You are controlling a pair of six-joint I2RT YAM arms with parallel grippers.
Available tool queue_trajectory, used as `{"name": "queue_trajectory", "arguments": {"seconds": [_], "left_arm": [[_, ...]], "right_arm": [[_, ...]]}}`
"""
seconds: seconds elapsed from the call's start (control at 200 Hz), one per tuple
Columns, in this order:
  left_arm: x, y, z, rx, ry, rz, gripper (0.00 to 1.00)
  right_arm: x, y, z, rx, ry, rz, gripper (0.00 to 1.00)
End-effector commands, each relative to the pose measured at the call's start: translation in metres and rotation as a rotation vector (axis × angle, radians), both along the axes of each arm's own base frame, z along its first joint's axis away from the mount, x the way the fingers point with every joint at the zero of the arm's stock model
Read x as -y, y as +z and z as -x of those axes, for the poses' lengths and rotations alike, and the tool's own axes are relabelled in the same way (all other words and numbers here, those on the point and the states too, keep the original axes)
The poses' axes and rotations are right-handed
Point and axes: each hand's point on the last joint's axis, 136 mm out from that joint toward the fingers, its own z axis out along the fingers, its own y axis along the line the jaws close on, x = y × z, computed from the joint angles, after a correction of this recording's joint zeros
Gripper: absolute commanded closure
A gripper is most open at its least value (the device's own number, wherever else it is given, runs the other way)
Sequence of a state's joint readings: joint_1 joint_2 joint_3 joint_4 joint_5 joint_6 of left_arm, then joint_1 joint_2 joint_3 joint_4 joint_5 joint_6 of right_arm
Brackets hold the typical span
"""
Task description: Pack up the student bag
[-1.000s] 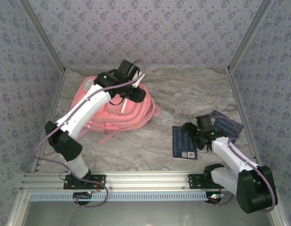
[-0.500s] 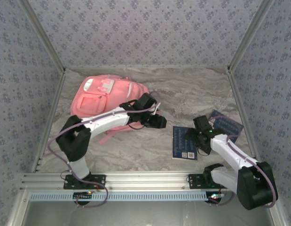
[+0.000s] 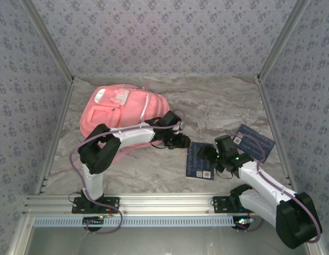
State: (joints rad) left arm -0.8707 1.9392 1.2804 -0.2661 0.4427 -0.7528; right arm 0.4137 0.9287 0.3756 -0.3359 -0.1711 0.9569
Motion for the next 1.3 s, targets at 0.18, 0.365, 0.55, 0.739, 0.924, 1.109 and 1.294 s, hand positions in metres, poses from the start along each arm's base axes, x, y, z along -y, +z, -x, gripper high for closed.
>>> {"name": "queue_trajectory", "arguments": {"seconds": [0.18,0.365,0.55,0.739,0.924,1.109,1.294], "left_arm": [[0.004,-0.018,0.014,-0.037,-0.065,-0.085,0.52],[0.014,-0.025,0.022,-0.064,-0.092,-0.074,0.53],[0.026,-0.010,0.026,-0.081,-0.113,-0.017,0.56],[0.026,0.005,0.029,-0.061,-0.148,0.010,0.61],[0.023,0.010,0.033,-0.055,-0.162,0.013,0.64],[0.029,0.028,0.036,-0.046,-0.190,0.079,0.60],[0.033,0.037,0.036,-0.028,-0.203,0.114,0.58]], "right_arm": [[-0.013,-0.006,0.010,-0.024,-0.016,-0.078,0.18],[-0.014,-0.010,0.011,-0.023,-0.010,-0.067,0.18],[-0.013,-0.015,0.011,-0.032,-0.004,-0.049,0.19],[-0.010,-0.018,0.011,-0.033,-0.008,-0.028,0.19],[-0.007,-0.022,0.015,-0.055,-0.005,-0.009,0.19],[-0.005,-0.025,0.017,-0.069,0.006,0.014,0.19],[0.002,-0.026,0.015,-0.069,-0.005,0.064,0.19]]}}
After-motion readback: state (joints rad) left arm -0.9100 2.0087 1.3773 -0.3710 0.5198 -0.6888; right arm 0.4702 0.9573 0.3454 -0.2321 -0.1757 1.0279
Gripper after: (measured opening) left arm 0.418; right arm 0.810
